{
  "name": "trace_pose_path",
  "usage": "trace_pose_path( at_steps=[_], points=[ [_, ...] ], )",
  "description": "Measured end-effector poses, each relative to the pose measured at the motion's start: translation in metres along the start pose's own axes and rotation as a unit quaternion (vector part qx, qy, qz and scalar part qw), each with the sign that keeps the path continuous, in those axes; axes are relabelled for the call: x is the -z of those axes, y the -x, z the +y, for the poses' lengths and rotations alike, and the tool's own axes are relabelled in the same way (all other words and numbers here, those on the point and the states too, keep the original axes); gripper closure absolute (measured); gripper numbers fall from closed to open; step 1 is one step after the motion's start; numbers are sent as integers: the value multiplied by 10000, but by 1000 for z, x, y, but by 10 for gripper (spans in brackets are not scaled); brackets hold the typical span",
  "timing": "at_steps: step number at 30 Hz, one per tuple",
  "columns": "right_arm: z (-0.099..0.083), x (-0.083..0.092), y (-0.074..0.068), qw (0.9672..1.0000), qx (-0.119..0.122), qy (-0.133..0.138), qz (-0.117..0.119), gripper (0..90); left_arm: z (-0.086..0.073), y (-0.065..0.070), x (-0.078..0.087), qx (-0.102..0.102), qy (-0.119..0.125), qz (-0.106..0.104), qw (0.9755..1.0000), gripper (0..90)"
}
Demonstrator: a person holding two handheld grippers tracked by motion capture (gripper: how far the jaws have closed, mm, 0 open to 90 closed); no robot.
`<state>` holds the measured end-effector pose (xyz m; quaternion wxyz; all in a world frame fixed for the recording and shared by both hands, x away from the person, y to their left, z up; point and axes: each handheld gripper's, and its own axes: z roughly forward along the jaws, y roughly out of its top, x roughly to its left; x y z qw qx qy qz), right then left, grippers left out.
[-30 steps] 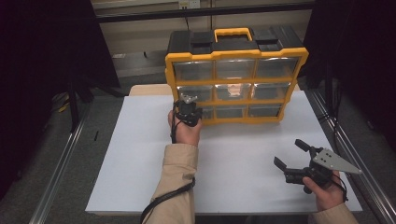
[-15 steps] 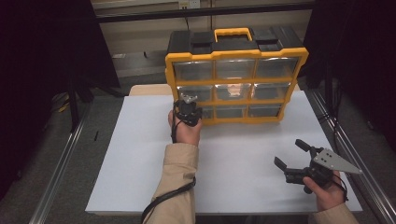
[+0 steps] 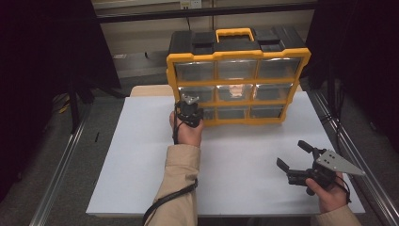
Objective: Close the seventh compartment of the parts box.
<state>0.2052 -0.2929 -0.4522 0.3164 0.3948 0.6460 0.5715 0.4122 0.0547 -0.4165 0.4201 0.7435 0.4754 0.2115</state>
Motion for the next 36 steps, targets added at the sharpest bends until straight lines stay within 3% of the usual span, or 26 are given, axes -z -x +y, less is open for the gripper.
trace_pose_path(
  at_steps=[10, 24, 36],
  points=[
    [0, 0, -1, 10000, -6, -3, -39, 8, -4, -3, 3, 25, 49, -27, 10000, 814],
    [-1, -1, -1, 10000, 10, -26, -18, 8, -19, -9, 17, 304, 266, -426, 9983, 620],
    [-1, -1, -1, 10000, 20, -17, -31, 8, -29, -16, 30, 308, 325, -719, 9964, 514]
  ],
)
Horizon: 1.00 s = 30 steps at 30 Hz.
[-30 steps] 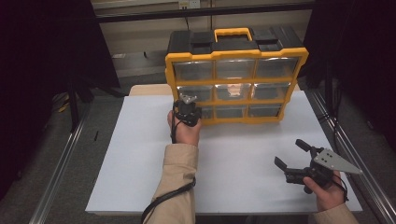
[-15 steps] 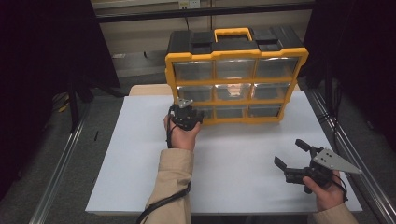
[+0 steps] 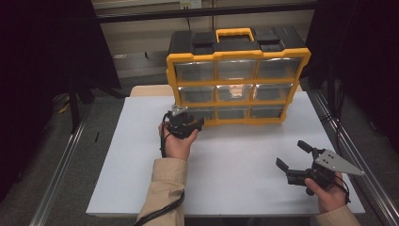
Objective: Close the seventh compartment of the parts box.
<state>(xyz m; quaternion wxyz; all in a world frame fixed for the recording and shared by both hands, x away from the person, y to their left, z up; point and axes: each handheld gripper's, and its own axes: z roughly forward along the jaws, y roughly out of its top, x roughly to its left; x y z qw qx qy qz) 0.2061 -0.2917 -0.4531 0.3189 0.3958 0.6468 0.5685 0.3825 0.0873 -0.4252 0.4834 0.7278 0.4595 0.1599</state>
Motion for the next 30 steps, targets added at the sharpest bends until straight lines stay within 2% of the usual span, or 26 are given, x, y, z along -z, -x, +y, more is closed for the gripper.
trace_pose_path(
  at_steps=[5, 6, 11, 22, 30],
  points=[
    [0, 0, 0, 10000, -20, -25, -14, 8, -3, 3, 2, 20, 58, -133, 9999, 467],
    [0, 0, 0, 10000, -21, -20, -6, 8, -3, 2, 4, -65, 23, -126, 9999, 455],
    [0, -1, 0, 10000, -50, 6, -18, 8, -4, 3, 7, -82, 105, -219, 9997, 397],
    [0, -1, 0, 10000, 11, -18, 45, 8, -11, 5, 11, -64, 166, -272, 9995, 243],
    [0, 0, 0, 10000, 13, -28, 8, 8, -16, 4, 16, -111, 224, -345, 9991, 171]
  ],
)
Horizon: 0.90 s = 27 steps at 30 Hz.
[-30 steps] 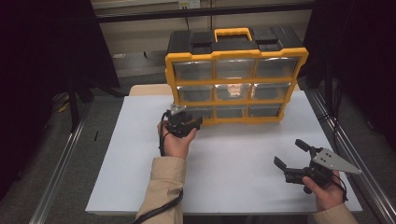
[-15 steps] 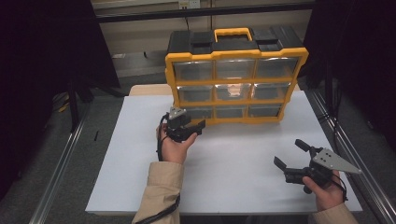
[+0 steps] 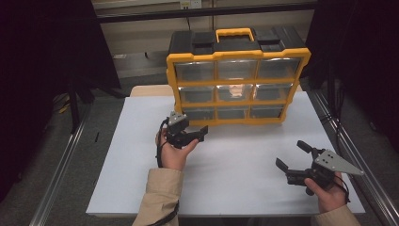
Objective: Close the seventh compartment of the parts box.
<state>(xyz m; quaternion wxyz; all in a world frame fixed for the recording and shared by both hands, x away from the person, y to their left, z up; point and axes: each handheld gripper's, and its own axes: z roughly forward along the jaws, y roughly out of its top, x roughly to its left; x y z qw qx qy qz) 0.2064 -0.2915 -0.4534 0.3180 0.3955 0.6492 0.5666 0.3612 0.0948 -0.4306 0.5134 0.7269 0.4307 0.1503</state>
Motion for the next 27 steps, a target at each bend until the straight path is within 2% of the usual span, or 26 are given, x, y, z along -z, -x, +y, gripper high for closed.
trace_pose_path(
  at_steps=[3, 4, 5, 8, 12, 21, 22, 24, 26, 27],
  points=[
    [0, 0, 0, 10000, 3, 11, 19, 8, -1, 0, 3, -74, 13, -9, 10000, 140],
    [0, 0, 0, 10000, 7, 13, 34, 8, -2, 0, 3, -34, 55, 41, 10000, 131],
    [0, 0, 0, 10000, -6, 13, 24, 8, -2, -2, 6, -179, -22, -1, 9998, 122],
    [0, 0, 0, 10000, -6, 11, 41, 8, -3, -2, 8, -184, 40, -44, 9998, 107],
    [0, -1, -1, 10000, -21, 16, 17, 8, -5, -2, 12, -295, 48, -81, 9995, 82],
    [0, -1, -1, 10000, -17, 22, 28, 8, -9, -2, 19, -271, 162, -228, 9992, 44],
    [0, -1, -1, 10000, -11, 21, 33, 8, -9, -3, 20, -320, 173, -254, 9990, 38],
    [0, -1, -1, 10000, -17, 22, 23, 8, -11, -2, 21, -236, 235, -322, 9989, 32],
    [0, -1, -2, 10000, -17, 10, 23, 8, -13, -3, 23, -239, 262, -345, 9988, 25],
    [0, -1, -2, 10000, -14, 8, 24, 8, -13, -4, 25, -310, 232, -358, 9986, 24]
  ],
)
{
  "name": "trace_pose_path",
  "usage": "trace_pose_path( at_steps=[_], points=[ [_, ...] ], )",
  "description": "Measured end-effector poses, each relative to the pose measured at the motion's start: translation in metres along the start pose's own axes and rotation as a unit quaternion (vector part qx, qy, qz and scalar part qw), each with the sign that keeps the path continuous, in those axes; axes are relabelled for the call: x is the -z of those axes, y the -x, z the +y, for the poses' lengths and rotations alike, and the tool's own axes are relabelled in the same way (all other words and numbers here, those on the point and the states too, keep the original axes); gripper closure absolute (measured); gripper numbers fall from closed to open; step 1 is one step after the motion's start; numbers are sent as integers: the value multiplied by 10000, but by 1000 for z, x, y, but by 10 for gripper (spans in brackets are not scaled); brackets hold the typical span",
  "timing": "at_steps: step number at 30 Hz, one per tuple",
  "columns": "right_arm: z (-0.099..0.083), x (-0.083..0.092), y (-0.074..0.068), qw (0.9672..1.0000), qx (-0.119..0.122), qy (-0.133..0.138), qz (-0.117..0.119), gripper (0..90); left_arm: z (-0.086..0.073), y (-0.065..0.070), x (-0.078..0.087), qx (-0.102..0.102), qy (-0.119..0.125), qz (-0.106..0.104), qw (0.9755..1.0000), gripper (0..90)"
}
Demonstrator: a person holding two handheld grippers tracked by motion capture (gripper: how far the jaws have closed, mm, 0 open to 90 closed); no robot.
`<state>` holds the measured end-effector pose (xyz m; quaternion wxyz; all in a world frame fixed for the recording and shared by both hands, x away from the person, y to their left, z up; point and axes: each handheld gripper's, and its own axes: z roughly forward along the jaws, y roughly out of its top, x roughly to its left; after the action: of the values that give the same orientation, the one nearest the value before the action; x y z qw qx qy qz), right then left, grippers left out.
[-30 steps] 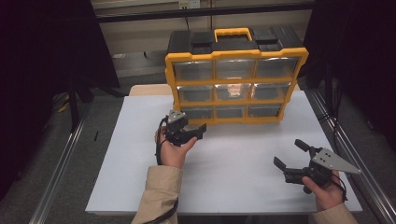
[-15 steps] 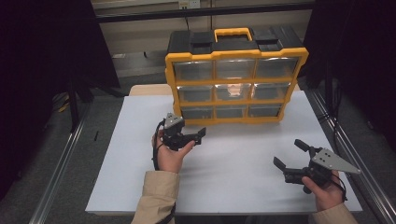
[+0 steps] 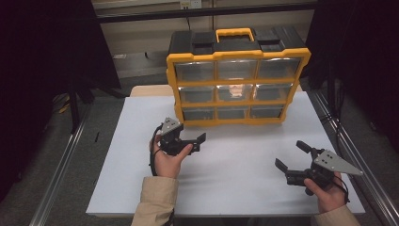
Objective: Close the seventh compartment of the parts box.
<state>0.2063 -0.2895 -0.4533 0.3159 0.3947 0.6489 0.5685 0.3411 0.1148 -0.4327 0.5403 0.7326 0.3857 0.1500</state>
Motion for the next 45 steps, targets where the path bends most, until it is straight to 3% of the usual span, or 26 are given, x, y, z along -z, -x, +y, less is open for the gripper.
trace_pose_path(
  at_steps=[7, 12, 14, 15, 31, 41, 45],
  points=[
    [0, 0, 0, 10000, 38, -9, 25, 8, -6, -2, 9, 46, 119, -106, 9999, 17],
    [0, 0, -1, 10000, 43, -28, 41, 8, -9, -5, 17, -97, 47, -49, 9999, 17],
    [0, -1, -1, 10000, 43, -19, 50, 8, -11, -4, 18, -8, 120, -88, 9999, 17],
    [0, -1, -1, 10000, 47, -21, 52, 8, -11, -6, 20, -106, 51, -81, 9999, 17],
    [0, -2, -2, 10000, 61, -15, 56, 8, -21, -14, 41, -113, 124, -87, 9998, 15],
    [0, -2, -2, 9999, 91, -34, 73, 8, -26, -21, 54, -250, 155, -126, 9995, 10],
    [0, -2, -3, 9999, 100, -23, 81, 9, -27, -22, 58, -196, 198, -140, 9995, 8]
  ],
)
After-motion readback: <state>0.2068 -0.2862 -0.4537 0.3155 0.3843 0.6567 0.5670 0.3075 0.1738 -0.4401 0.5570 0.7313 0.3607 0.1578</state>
